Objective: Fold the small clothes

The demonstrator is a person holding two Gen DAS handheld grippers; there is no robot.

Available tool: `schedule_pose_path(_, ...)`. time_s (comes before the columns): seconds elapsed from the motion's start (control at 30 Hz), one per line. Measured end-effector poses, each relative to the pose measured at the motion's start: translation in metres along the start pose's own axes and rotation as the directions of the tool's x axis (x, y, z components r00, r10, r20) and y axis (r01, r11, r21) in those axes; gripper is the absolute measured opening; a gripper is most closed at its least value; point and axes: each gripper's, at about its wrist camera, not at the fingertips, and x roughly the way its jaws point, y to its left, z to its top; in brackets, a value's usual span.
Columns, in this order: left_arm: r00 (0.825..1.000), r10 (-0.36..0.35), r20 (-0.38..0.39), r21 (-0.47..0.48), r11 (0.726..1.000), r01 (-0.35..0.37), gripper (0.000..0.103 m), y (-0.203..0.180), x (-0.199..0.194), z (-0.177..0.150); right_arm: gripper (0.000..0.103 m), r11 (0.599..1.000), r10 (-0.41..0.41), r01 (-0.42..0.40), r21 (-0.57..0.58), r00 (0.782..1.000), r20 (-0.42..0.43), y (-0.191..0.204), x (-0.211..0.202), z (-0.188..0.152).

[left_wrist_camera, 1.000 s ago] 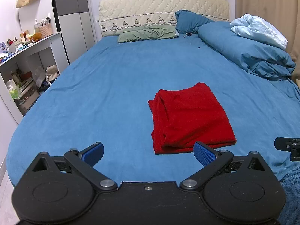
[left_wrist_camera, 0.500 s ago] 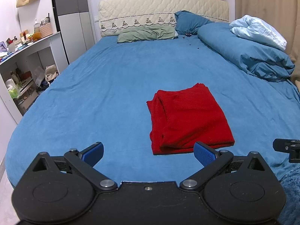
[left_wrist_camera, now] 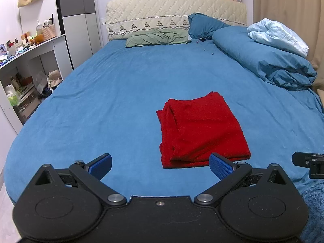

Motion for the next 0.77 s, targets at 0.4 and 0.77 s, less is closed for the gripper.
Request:
schedule_pose_path(0.4, 1.000, -0.001, 0.015, -0.015, 1.000, 0.002, 0.103, 0.009, -0.002, 0.001, 0.103, 1.000, -0.001, 0.001, 0.007, 1.000, 0.009, 0.003, -0.003, 0.000)
schedule_pose_path(0.77, 1.000, 0.004, 0.027, -0.026, 1.000, -0.003, 0.103, 0.014, -0.003, 0.002, 0.103, 1.000, 0.006, -0.006, 0.007, 1.000, 0.009, 0.004, -0.002, 0.003)
